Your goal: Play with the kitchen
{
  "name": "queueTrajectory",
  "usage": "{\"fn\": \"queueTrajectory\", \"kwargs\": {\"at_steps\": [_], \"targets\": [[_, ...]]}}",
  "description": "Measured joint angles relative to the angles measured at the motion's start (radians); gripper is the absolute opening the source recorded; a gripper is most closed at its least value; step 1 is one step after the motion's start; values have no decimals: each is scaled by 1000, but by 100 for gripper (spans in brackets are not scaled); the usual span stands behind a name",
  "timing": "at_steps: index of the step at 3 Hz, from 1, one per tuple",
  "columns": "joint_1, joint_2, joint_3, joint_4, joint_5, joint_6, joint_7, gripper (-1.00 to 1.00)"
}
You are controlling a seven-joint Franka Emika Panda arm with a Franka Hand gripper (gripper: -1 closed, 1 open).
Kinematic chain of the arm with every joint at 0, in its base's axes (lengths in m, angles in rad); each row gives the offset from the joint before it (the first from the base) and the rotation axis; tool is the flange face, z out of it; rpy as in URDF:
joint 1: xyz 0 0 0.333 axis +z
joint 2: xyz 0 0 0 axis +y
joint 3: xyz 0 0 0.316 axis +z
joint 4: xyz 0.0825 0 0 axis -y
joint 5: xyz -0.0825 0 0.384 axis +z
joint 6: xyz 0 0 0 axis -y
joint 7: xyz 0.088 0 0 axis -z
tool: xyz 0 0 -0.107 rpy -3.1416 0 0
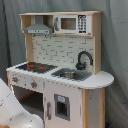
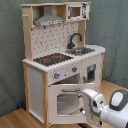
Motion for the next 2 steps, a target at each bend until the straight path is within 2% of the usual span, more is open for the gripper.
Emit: {"fn": "queueTrajectory", "kwargs": {"at_steps": [2], "targets": [[30,-66,0,-10,128,-135,75,100]]}}
